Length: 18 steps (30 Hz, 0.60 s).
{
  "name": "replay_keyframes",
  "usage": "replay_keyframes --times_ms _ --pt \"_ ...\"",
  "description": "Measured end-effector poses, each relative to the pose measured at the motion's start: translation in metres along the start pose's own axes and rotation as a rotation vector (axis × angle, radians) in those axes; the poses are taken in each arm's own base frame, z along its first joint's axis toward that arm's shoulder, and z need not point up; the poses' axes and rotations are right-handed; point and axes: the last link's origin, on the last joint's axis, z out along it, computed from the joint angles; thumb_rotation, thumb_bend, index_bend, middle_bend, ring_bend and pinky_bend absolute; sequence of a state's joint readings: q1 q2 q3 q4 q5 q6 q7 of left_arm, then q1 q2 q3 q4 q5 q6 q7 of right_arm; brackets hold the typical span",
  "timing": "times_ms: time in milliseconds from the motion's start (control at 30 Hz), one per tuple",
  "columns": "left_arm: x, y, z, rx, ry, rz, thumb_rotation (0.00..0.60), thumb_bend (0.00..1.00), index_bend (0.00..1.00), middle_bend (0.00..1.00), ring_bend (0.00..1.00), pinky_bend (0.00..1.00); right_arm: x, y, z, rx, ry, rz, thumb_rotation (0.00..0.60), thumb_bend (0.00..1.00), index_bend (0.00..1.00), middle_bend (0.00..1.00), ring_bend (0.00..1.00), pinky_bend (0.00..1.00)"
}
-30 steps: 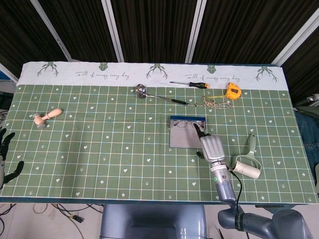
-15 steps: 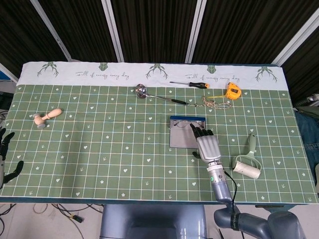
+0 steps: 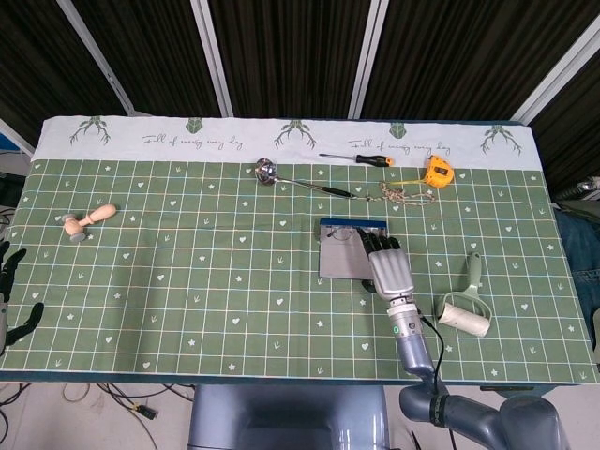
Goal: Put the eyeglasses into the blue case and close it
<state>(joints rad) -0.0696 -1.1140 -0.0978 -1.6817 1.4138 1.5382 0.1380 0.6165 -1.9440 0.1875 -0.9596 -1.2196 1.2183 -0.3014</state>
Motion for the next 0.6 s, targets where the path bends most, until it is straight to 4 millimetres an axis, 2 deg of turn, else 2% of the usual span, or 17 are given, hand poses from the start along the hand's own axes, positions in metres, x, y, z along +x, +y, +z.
replay_keyframes --times_ms 600 --pt "-0.0002 -0.0002 0.0002 0.001 -0.001 -0.002 0.6 0.31 0.09 0.0 0.0 0.0 -0.0025 -0.0011 -0.0009 0.006 -0.043 0.009 0.6 0.11 0.12 0.22 0.24 0.26"
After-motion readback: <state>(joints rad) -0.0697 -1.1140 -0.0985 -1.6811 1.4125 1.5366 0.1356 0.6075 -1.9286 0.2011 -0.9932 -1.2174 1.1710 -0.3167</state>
